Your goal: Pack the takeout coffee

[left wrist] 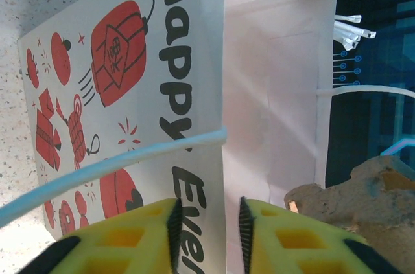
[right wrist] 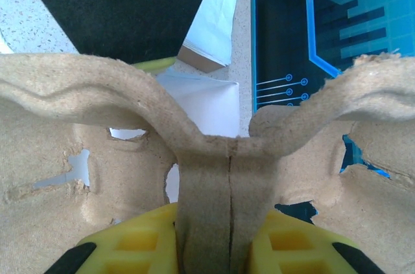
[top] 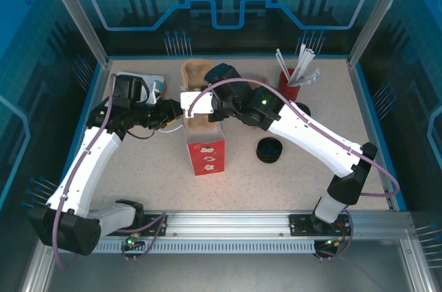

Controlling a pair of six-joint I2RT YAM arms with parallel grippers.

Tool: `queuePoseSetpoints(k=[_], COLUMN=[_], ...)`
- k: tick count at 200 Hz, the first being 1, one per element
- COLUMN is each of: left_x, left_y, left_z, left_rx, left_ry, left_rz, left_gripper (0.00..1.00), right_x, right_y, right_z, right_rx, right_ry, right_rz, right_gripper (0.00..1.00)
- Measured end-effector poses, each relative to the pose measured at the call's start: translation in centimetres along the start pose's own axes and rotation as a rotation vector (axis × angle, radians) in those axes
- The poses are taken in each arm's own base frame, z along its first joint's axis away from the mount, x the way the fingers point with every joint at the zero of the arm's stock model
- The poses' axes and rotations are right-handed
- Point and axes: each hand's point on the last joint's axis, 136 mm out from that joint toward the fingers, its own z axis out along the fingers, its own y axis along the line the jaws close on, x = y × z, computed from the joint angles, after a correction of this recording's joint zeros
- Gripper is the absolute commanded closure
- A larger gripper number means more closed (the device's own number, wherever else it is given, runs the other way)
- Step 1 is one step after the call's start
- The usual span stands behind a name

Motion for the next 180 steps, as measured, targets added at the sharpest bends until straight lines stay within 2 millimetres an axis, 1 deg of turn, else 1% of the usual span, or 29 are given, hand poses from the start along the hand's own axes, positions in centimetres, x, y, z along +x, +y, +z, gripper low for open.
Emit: queuePoseSetpoints(k=[35, 79, 109, 140, 180], left_x=[0.0, 0.0, 0.0, -0.1, -0.1], left_y=[0.0, 0.0, 0.0, 0.0, 0.0], left_z=[0.0, 0.0, 0.0, 0.0, 0.1], left_rx=[-0.001, 0.000, 0.001, 0.001, 0.004], left_ry=[0.000, 0.000, -0.002, -0.002, -0.004], left_rz=[0.002, 0.001, 0.003, 0.003, 0.003], left_gripper=[0.83, 0.92, 0.97, 1.00, 1.00], right_x=[-0.2, -0.2, -0.6, -1.1, -1.6], right_y=[-0.1, 0.9, 1.1, 1.7, 2.5], right_z=[-0.5, -0.1, -0.2, 0.0, 0.3], right_rx=[0.031, 0.030, 0.039, 0.041, 0.032], right_ry=[-0.001, 0.022, 0.022, 0.016, 0.010], right_rz=[-0.010, -0.059, -0.089, -0.122, -0.152], right_gripper=[0.75, 0.76, 0.76, 0.75, 0.76])
